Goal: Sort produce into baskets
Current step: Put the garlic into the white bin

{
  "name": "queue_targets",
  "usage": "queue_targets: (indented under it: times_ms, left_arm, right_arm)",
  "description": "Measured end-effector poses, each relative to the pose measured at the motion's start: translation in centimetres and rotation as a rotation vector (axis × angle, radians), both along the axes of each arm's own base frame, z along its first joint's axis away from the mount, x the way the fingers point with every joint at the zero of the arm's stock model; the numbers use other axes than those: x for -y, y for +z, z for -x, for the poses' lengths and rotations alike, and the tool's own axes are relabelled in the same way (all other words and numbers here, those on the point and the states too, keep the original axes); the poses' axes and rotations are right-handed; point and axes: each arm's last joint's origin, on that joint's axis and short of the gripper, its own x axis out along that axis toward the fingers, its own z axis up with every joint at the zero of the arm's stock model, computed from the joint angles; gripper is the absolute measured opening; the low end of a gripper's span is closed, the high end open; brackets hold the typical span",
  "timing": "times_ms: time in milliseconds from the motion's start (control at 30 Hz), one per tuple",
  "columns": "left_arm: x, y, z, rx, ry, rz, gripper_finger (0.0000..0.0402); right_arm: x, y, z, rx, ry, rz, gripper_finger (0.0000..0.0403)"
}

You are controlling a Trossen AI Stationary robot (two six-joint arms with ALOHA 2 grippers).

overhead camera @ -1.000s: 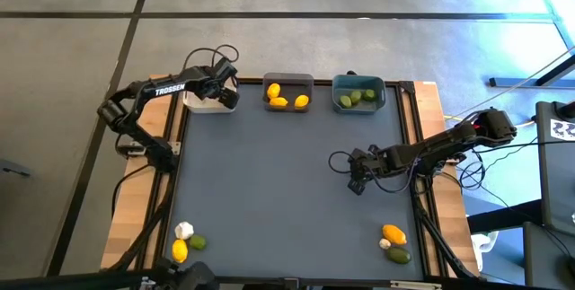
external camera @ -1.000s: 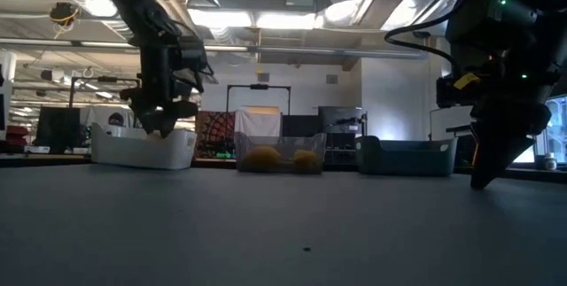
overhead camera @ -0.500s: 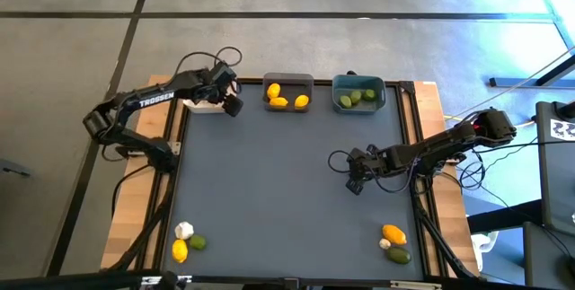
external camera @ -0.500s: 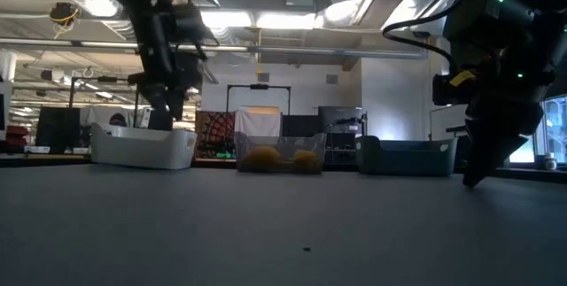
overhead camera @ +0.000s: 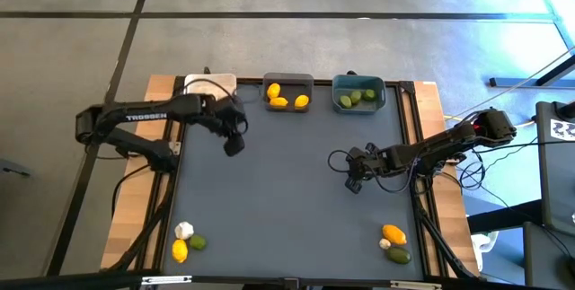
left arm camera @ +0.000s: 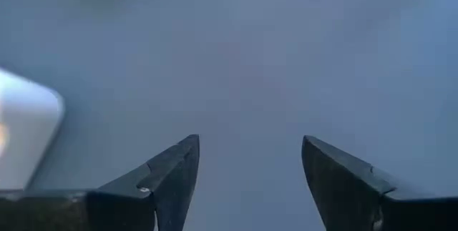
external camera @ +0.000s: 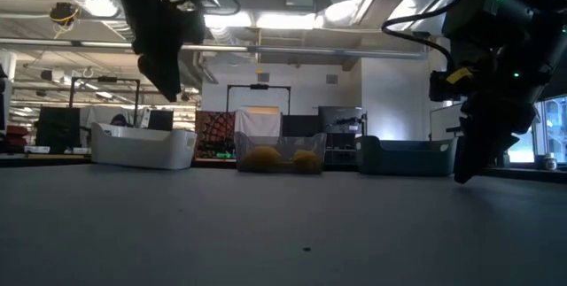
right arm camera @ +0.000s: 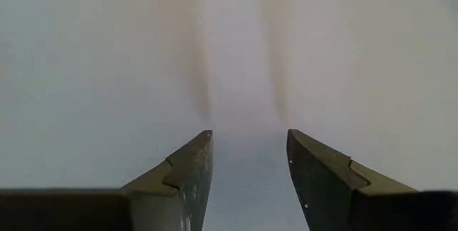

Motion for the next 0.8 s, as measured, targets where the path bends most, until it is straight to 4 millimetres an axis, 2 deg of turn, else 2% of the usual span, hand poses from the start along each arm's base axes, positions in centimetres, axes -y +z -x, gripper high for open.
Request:
queue_targets:
  times_ms: [133,433,600,800]
  left_arm:
    - [2.1,0.0,-0.6,0.005,-0.073,0.008,0.0242]
    - [4.7,-1.3,-1.1,0.036,-0.123,0.088,0.0243]
    - [7.6,-1.3,-1.2,0.039,-0.165,0.209,0.0238]
    - [11.3,-1.3,-0.8,0.018,-0.209,0.272,0.0237]
  right_arm:
    - [0.0,0.0,0.0,-0.003,0.015,0.001,0.0179]
    - [0.0,0.1,-0.1,0.005,0.033,0.034,0.0179]
    - [0.1,0.1,-0.1,0.006,0.050,0.062,0.0179]
    - [0.1,0.1,-0.2,0.012,0.061,0.075,0.0179]
